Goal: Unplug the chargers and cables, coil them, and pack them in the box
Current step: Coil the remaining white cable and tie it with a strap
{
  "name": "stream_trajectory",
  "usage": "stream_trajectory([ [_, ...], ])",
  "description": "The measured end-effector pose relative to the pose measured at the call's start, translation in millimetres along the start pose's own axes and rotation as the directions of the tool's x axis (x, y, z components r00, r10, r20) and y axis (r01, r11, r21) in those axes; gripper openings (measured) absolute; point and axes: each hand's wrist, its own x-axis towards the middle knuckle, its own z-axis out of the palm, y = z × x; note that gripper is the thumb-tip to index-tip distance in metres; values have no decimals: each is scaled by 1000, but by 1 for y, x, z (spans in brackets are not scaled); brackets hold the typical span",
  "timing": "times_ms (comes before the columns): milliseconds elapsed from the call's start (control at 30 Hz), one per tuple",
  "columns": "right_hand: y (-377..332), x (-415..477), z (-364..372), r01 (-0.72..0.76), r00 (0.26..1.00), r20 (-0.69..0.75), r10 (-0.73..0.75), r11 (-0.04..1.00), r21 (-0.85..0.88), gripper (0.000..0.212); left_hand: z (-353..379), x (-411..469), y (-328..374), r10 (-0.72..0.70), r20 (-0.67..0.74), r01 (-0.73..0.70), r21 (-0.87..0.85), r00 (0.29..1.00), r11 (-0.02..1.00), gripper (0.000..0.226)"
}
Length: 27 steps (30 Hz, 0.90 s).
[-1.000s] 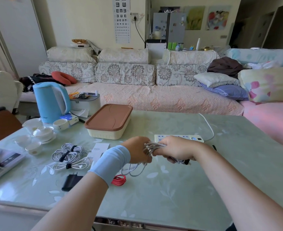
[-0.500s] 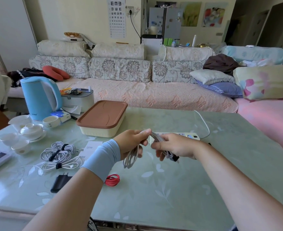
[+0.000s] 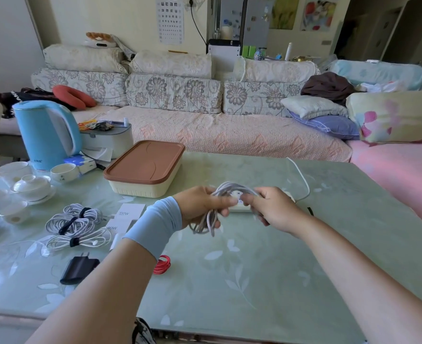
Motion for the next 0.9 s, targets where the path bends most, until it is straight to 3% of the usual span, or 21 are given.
stream_trajectory([
  [67, -2, -1, 1, -11, 1000, -29, 11, 1000, 22, 28, 4, 8, 0, 143, -113, -155, -102, 983, 983, 26],
  [200, -6, -10, 8, -79, 975, 213, 66, 995, 55, 27, 15, 25, -9, 190, -269, -258, -246, 944, 934, 28],
  [300, -5, -12, 10, -131, 949, 310, 64, 971, 202, 28, 18, 35, -13, 242, -277, -325, -309, 930, 894, 28],
  [367, -5, -10, 8, -261, 913, 399, 90, 879, 398, 18, 23, 38, -13, 288, -297, -367, -258, 910, 894, 36],
  [433, -6, -11, 7, -328, 876, 477, 70, 812, 482, 18, 29, 43, -13, 314, -335, -388, -181, 888, 904, 38],
  [533, -4, -13, 12, -146, 928, 369, 41, 954, 261, 15, 36, 45, -10, 343, -263, -387, -140, 902, 911, 34],
  [600, 1, -12, 15, -93, 967, 248, 54, 985, 147, 20, 39, 44, -10, 355, -175, -371, -68, 918, 926, 38],
  [700, 8, -12, 14, -168, 963, 242, 115, 963, 211, 20, 33, 46, -9, 345, -92, -343, 38, 934, 939, 52],
  [800, 8, -16, 13, -226, 936, 329, 127, 933, 281, 17, 25, 49, -8, 350, -106, -321, 222, 931, 921, 73],
  [900, 8, -17, 16, -239, 910, 402, 105, 924, 299, 23, 24, 49, -7, 333, -165, -294, 225, 928, 929, 75],
])
